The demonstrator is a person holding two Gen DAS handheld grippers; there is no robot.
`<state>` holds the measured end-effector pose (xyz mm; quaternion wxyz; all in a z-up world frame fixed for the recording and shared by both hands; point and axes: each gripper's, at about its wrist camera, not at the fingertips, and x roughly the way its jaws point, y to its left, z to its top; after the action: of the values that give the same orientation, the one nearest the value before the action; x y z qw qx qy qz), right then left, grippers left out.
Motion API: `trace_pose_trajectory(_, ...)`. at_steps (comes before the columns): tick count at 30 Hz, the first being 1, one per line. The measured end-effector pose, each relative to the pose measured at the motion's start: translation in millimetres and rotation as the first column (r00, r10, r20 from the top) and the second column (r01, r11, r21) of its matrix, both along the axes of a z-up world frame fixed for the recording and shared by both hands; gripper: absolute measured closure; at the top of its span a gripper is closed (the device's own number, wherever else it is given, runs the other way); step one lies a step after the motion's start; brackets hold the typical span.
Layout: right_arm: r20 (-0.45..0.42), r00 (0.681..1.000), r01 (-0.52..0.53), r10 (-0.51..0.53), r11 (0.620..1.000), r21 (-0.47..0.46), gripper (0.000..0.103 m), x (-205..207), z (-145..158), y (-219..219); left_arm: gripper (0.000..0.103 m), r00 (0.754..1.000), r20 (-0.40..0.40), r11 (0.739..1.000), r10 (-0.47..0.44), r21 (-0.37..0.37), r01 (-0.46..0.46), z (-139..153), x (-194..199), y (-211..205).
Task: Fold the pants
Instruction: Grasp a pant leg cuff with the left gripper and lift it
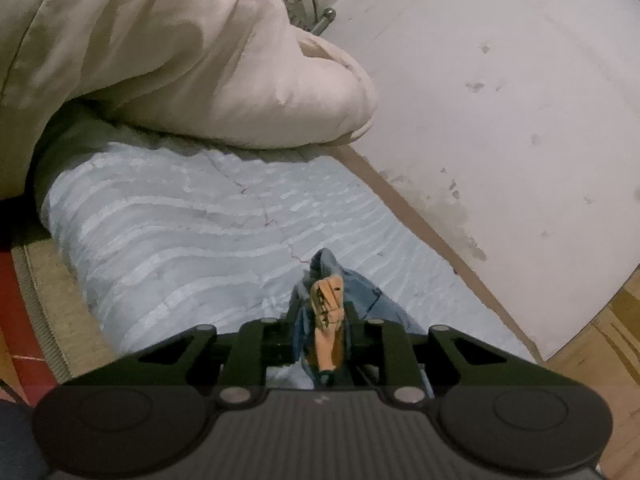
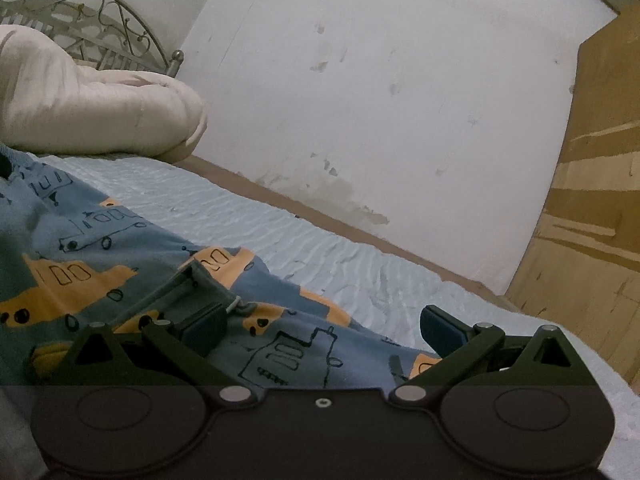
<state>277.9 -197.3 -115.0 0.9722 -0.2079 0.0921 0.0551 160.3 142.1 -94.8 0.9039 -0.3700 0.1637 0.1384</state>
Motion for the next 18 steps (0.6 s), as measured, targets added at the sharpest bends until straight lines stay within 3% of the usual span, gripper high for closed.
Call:
trace_pose_trajectory(5, 0.045, 0.999, 0.015, -0.014, 1.0, -0.022, 0.001, -3.8, -1.6, 3.4, 0.085, 0.999, 0.047, 0.999, -0.011, 0.035, 0.009, 18.9, -0.5, -6.6)
trace_pose_trajectory(10, -0.024, 0.999, -0.034, 0.035, 0.998, 0.056, 0.001, 3.7, 12.9, -8.5, 0.085, 0.992, 0.103, 0.992, -0.067, 0.116, 0.055, 54.0, 1.6, -28.5)
trace_pose_trajectory(13, 0.053, 0.997, -0.056, 0.05, 0.992, 0.114, 0.001, -10.9, 26.3, -22.2, 0.085, 0.985, 0.125, 0.977, -0.116, 0.193, 0.09, 74.4, 4.3, -49.1)
trace_pose_trajectory(18, 0.092, 0.994, -0.063, 0.054, 0.993, 0.098, 0.001, -31.8, 41.3, -48.1, 0.085, 0.967, 0.145, 0.943, -0.208, 0.293, 0.158, 101.5, 8.5, -87.5)
